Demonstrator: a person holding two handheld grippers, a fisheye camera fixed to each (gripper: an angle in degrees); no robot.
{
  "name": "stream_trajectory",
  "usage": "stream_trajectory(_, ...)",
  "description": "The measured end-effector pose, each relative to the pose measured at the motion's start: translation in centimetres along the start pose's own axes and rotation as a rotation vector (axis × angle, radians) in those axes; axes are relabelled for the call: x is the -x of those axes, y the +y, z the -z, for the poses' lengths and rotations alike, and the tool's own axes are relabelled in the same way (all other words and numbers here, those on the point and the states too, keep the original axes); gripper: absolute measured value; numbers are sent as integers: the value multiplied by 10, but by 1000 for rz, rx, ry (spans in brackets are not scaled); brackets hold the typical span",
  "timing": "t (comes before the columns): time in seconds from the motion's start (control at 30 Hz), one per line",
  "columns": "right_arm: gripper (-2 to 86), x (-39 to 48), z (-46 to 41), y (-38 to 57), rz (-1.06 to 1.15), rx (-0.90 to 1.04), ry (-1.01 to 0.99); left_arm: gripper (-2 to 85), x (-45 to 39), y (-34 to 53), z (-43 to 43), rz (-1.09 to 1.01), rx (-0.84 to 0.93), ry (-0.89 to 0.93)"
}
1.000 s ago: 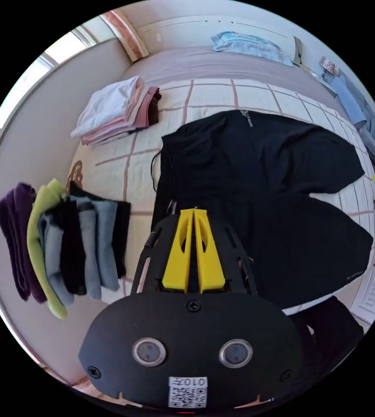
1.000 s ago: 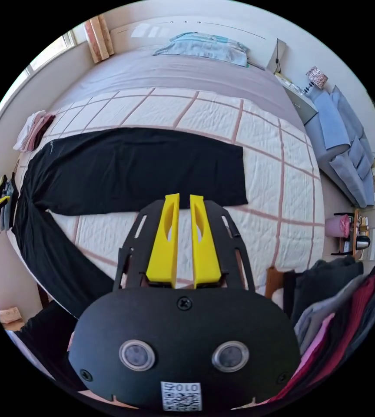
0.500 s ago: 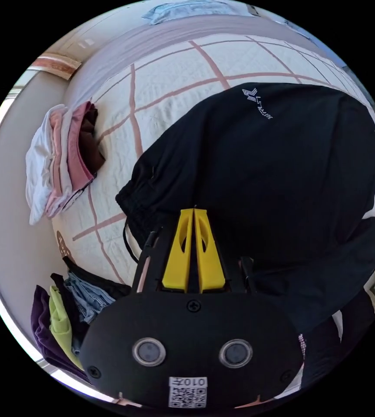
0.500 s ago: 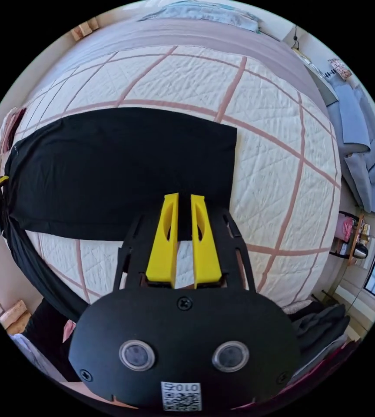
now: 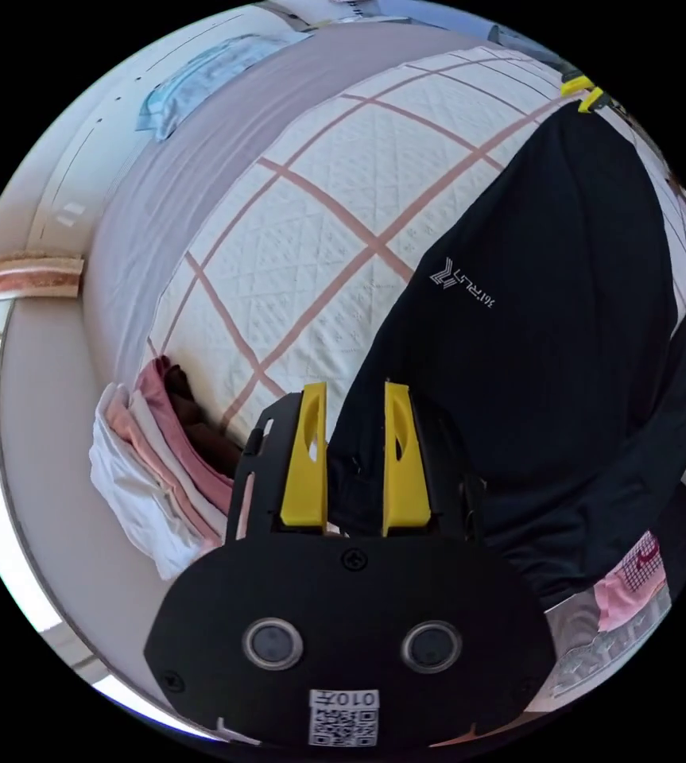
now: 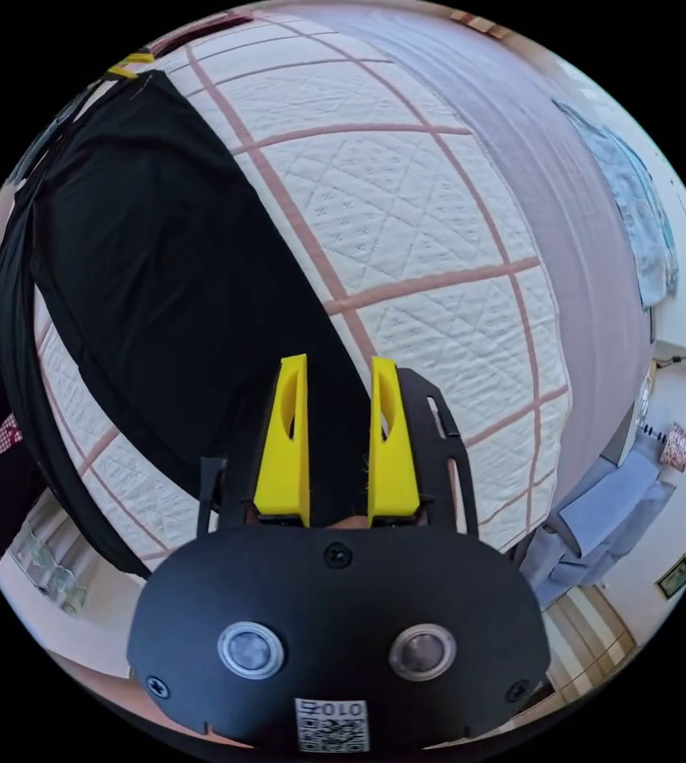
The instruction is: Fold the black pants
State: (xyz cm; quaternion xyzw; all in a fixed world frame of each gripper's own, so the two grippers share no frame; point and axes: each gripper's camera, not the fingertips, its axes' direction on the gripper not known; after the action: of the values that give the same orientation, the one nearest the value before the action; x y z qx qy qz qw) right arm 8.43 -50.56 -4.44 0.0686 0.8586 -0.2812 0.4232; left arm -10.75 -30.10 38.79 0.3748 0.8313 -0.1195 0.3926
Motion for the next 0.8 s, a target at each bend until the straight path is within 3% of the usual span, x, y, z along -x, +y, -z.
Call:
stream_trajectory(0.23, 87, 1, -2, -11, 34, -5, -37, 91, -6, -23, -20, -147, 72, 75)
stream_trajectory(0.47, 34, 37, -6, -5, 32, -30, 95, 34, -19, -17, -14, -234, 90, 62)
stream_trajectory(0.63, 24, 30, 5, 10, -74, -48, 18, 5, -3, 2, 7, -105, 64, 71)
stream_trajectory(0.8, 21, 58, 61, 69, -165, -211, 63, 0, -6, 45, 56, 1, -34, 20)
